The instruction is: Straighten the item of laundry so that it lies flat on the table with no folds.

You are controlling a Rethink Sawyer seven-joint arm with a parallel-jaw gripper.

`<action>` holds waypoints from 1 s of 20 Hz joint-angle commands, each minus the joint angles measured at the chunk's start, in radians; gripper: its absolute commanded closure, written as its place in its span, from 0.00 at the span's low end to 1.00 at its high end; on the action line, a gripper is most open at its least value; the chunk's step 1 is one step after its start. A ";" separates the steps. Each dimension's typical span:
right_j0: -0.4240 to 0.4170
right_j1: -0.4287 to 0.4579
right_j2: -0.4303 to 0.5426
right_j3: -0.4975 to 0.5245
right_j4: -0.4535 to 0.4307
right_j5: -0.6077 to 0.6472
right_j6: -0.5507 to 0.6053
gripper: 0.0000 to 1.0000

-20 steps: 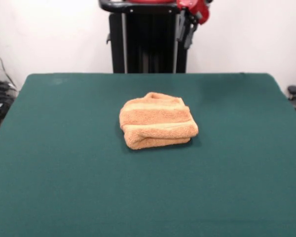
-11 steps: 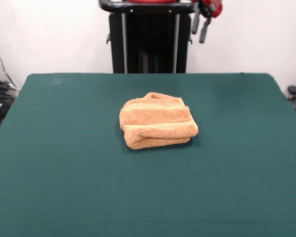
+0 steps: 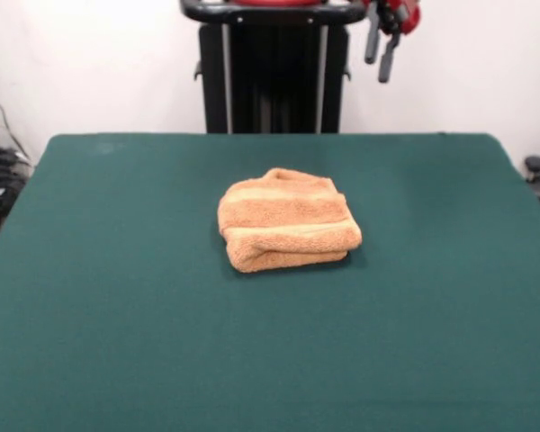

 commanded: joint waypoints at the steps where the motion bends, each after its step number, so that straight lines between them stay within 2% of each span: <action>1: -0.016 0.109 0.093 -0.110 0.043 -0.065 0.075 0.00; 13: -0.085 0.121 0.143 -0.192 -0.016 -0.067 0.084 0.00; 20: -0.171 0.111 0.220 -0.281 -0.117 -0.038 0.077 0.00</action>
